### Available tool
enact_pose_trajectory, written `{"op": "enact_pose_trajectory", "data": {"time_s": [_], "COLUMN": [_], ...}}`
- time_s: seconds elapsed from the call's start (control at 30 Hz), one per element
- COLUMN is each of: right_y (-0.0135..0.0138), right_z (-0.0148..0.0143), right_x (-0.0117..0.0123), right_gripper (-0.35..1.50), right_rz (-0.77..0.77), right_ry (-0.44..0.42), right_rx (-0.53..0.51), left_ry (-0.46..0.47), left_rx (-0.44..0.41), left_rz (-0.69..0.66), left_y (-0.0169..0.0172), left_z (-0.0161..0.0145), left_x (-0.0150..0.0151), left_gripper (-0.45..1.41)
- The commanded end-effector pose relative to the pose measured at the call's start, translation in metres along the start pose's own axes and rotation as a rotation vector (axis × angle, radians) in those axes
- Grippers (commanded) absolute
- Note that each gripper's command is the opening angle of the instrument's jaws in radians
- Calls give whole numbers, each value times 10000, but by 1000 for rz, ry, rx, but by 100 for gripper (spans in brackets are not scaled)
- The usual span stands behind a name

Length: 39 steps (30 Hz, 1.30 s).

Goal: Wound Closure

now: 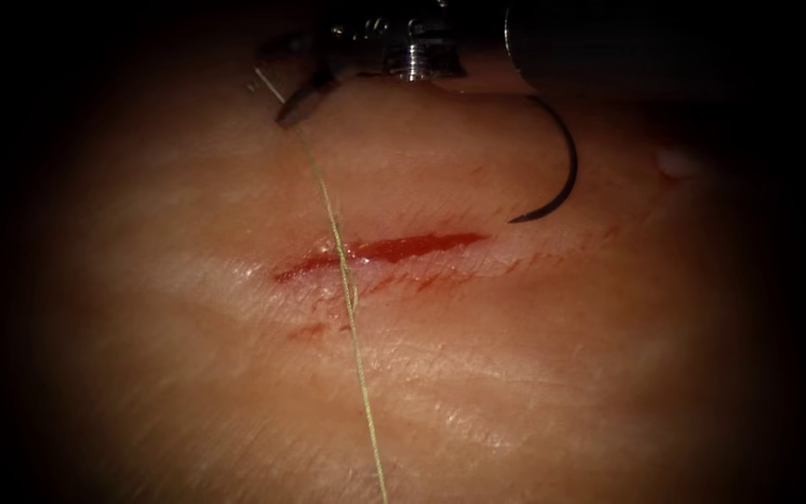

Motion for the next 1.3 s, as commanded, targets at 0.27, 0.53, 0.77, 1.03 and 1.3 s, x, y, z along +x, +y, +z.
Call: {"op": "enact_pose_trajectory", "data": {"time_s": [0.27, 0.53, 0.77, 1.03, 1.3], "right_y": [-17, -52, -82, -98, -110], "right_z": [-80, -123, -159, -164, -89], "right_x": [48, 52, 38, 49, 61], "right_gripper": [148, 147, 148, 140, 31], "right_rz": [140, 251, 335, 409, 372], "right_ry": [2, 10, 37, 173, 318], "right_rx": [-161, -268, -352, -408, -289], "left_ry": [22, 23, 12, 7, 10], "left_rx": [94, 159, 179, 181, 158], "left_rz": [85, 148, 181, 221, 229], "left_y": [-65, -117, -142, -162, -161], "left_z": [-30, -69, -88, -88, -75], "left_x": [62, 125, 163, 207, 214], "left_gripper": [-45, -45, -45, -45, -45]}}
